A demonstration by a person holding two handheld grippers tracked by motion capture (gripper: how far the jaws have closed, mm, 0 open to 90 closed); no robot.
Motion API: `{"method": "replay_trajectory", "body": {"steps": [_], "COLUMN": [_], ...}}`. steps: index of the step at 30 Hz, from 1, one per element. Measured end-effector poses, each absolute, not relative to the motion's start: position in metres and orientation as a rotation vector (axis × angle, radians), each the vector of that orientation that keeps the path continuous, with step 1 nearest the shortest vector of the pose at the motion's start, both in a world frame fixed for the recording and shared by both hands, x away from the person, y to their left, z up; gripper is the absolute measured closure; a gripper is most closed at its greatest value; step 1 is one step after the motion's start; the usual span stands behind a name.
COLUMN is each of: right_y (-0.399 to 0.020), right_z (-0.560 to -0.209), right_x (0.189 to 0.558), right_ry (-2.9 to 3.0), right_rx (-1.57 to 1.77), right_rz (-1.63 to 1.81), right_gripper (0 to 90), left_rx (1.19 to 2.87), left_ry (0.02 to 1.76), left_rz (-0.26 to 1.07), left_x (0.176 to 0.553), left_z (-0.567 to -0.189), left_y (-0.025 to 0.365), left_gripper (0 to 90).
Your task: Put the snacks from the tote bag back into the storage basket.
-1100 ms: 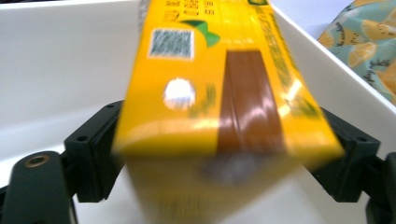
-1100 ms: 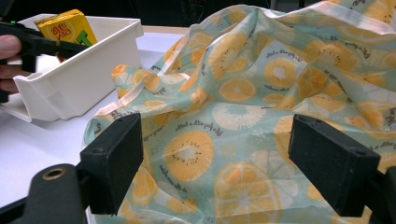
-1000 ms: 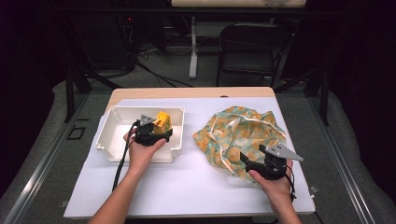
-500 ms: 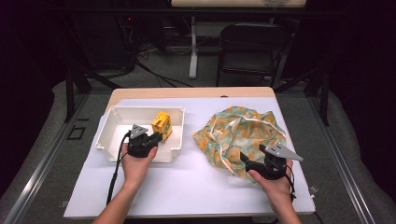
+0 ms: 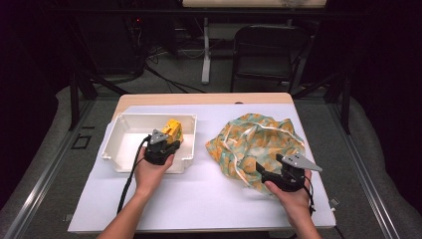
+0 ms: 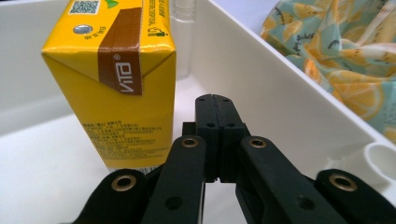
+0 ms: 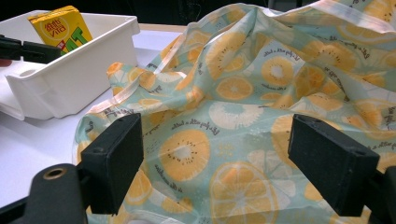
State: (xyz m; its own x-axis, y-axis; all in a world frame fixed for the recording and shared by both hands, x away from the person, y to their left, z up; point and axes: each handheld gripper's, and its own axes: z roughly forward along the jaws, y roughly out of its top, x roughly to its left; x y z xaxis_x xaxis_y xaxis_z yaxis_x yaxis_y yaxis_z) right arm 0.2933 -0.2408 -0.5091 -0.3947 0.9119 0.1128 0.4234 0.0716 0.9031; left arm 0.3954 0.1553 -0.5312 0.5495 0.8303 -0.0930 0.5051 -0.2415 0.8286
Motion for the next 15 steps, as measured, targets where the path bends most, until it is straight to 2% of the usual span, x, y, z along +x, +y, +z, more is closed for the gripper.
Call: {"method": "replay_trajectory", "body": {"steps": [7, 15], "right_y": [-0.242, -0.241], "right_z": [-0.510, -0.511], "right_x": [0.293, 0.293], "right_ry": [1.850, 1.850], "right_rx": [1.327, 1.334], "right_rz": [1.298, 1.292], "right_gripper": [17.8, 18.0], "left_rx": [1.831, 1.864], "left_ry": [1.137, 1.188], "left_rz": [0.312, 0.360], "left_x": [0.408, 0.413], "left_z": [-0.538, -0.539], "left_y": [0.164, 0.164], "left_gripper": [90.0, 90.0]}}
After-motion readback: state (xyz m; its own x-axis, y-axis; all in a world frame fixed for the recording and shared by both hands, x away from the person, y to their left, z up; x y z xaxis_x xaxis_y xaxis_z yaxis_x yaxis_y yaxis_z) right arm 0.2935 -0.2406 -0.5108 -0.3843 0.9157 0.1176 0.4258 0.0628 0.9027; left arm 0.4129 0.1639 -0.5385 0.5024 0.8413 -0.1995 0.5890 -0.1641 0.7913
